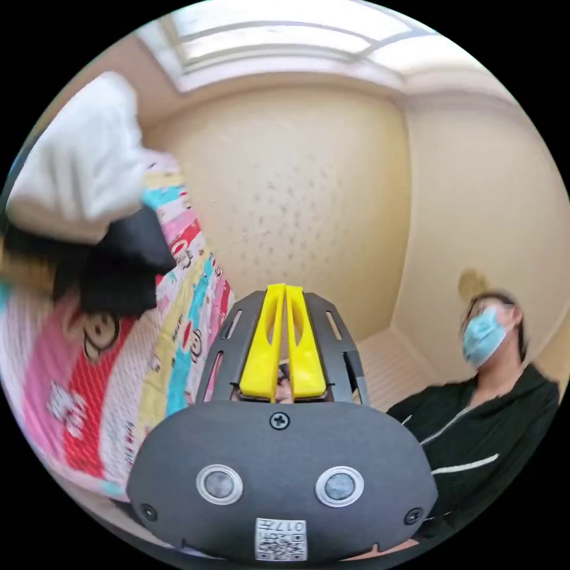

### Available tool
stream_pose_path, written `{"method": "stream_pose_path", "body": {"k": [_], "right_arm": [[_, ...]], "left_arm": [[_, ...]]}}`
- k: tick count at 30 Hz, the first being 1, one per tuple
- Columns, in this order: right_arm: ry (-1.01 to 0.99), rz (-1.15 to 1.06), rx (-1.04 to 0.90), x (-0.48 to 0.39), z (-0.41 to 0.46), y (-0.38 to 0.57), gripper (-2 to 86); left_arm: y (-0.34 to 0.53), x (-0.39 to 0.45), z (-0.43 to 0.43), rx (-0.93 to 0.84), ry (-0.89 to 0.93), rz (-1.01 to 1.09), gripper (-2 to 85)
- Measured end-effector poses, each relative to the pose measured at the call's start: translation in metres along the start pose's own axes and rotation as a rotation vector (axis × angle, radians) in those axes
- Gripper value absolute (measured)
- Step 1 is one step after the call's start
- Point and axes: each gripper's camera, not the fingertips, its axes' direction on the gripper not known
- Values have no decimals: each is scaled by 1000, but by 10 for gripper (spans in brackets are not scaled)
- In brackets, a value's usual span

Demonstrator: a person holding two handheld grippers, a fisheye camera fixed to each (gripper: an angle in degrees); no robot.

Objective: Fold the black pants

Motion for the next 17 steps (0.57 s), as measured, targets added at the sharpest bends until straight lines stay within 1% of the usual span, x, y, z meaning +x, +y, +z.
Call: {"method": "stream_pose_path", "body": {"k": [1,2,3,4,5,6,7,8,9,10,11,12,13,14,15,16,17], "right_arm": [[72,-146,52,-46,-32,6,6],[160,-266,116,-91,-62,18,6],[206,-321,157,-115,-77,28,6],[293,-422,233,-155,-104,52,6],[391,-504,301,-191,-127,81,8],[447,-534,333,-205,-137,97,8],[577,-568,394,-228,-154,131,10],[739,-564,450,-243,-170,167,13],[836,-542,480,-247,-176,184,15],[1056,-473,556,-249,-188,219,19],[1252,-400,642,-247,-200,253,26],[1317,-370,672,-246,-207,269,31],[1405,-344,683,-245,-220,299,41],[1474,-310,667,-246,-233,324,45],[1509,-296,655,-247,-239,336,47],[1594,-297,637,-251,-249,357,46],[1696,-341,627,-256,-255,378,43]], "left_arm": [[-8,56,26,-64,-47,189,-7],[-7,81,39,-85,-65,270,-6],[0,131,66,-124,-92,429,-4],[18,178,95,-160,-94,594,2],[30,199,110,-178,-90,674,5],[58,235,142,-213,-78,800,36],[90,260,173,-240,-38,864,60],[107,268,189,-243,3,881,68],[141,279,225,-271,130,866,76],[173,280,269,-380,305,801,75],[189,278,292,-441,393,759,61],[226,277,336,-548,562,693,31],[264,281,372,-601,650,655,12],[283,285,388,-609,657,646,2],[319,298,414,-632,609,654,-3],[354,317,441,-683,552,706,-6],[371,327,456,-731,532,736,-7]]}}
